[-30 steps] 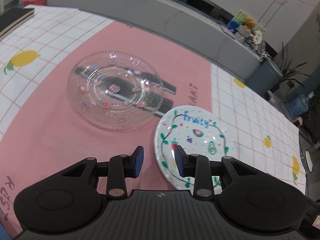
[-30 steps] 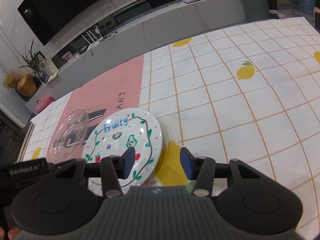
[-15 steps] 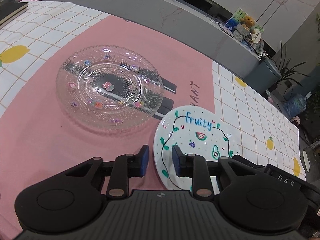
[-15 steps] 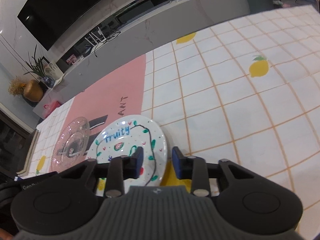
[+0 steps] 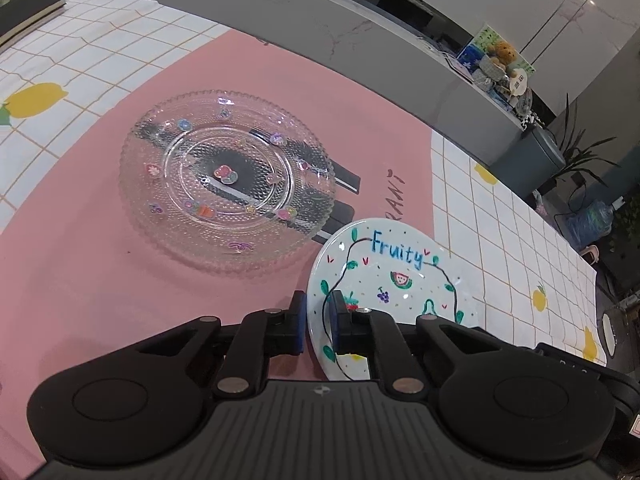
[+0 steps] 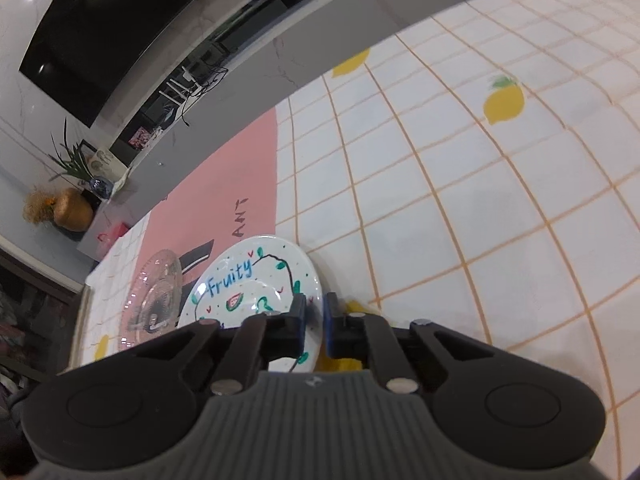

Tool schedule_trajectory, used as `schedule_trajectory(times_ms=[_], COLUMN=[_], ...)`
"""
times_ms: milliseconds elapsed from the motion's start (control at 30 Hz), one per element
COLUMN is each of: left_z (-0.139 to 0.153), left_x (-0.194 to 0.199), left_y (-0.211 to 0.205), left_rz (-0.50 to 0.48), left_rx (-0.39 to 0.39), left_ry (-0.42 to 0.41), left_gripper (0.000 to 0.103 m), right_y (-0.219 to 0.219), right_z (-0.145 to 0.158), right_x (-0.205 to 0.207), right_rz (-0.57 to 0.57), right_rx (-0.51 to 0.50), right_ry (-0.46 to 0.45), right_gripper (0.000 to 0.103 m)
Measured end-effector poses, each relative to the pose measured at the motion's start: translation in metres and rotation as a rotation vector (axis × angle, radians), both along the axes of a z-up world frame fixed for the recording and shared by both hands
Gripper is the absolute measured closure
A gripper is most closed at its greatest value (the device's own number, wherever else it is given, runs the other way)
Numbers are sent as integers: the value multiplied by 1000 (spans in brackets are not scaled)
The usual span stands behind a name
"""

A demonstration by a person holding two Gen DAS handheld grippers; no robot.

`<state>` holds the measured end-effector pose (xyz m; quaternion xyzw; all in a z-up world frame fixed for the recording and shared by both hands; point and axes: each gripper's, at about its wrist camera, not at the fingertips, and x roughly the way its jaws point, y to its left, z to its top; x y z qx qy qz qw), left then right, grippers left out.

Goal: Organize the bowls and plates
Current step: 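Close both grippers on the Fruity plate rim, then carry the Fruity plate beside the bowl stack onto the glass plate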

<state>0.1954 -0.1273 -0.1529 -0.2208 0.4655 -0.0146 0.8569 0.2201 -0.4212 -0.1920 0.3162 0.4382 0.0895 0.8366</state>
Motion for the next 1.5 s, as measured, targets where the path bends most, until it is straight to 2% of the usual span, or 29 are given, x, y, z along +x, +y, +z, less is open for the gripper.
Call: schedule_trajectory(times_ms=[400,1067,1500], left_z=[19,56,56], left_x=[-21,-84,-129], left_y=[6,17,33], left_rz=[1,-22,-44], left_rx=[-13,-14,-16], left_ry=[-15,-99,-85], left_gripper=[91,91,91], right_y=[-7,-3,8], right_z=[11,47,48], right_x=[-30,-91,-144], right_rz=[-39,-31,-21], right_rx=[88,117,116], right_ry=[34,-11,1], right_gripper=[97,97,97])
